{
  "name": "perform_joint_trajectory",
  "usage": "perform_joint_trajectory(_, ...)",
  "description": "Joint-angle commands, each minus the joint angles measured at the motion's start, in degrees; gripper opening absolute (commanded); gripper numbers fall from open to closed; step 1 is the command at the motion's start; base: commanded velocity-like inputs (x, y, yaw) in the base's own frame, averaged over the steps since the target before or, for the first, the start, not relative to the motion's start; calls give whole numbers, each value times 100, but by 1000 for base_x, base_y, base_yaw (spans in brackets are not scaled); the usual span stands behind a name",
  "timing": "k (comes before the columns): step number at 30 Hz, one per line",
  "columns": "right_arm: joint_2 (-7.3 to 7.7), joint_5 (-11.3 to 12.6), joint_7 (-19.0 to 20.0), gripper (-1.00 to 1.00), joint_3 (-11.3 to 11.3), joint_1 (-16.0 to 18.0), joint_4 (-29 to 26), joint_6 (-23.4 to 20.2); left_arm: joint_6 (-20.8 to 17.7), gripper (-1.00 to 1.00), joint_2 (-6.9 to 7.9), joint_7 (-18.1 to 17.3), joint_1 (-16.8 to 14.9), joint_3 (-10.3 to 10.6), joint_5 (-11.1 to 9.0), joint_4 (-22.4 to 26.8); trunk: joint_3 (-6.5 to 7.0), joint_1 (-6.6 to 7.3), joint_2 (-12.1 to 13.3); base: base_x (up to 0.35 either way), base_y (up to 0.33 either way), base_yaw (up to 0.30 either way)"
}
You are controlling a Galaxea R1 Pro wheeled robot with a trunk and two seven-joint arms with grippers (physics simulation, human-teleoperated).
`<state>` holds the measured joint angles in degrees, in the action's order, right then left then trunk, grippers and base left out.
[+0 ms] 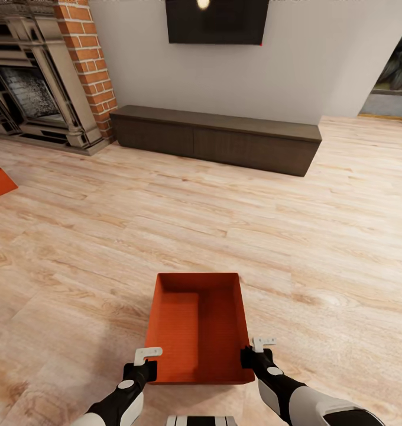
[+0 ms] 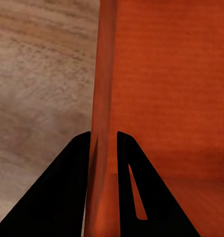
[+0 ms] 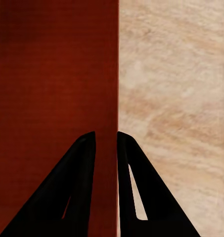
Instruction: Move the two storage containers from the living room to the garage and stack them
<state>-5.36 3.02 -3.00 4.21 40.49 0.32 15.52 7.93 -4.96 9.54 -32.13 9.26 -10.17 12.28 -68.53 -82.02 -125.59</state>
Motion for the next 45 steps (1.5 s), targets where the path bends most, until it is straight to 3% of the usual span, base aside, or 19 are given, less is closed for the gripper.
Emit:
perform_joint_trajectory(1, 0, 120, -25, -100, 62, 3, 12, 26, 20, -100, 4, 65, -4, 14, -29, 2, 15, 23, 40, 0, 0, 0)
perform_joint_trajectory(45, 0, 114, -25, -100, 62, 3, 12, 30, 20, -100, 4, 65, -3, 11, -29, 2, 805, 990, 1805, 0, 0, 0)
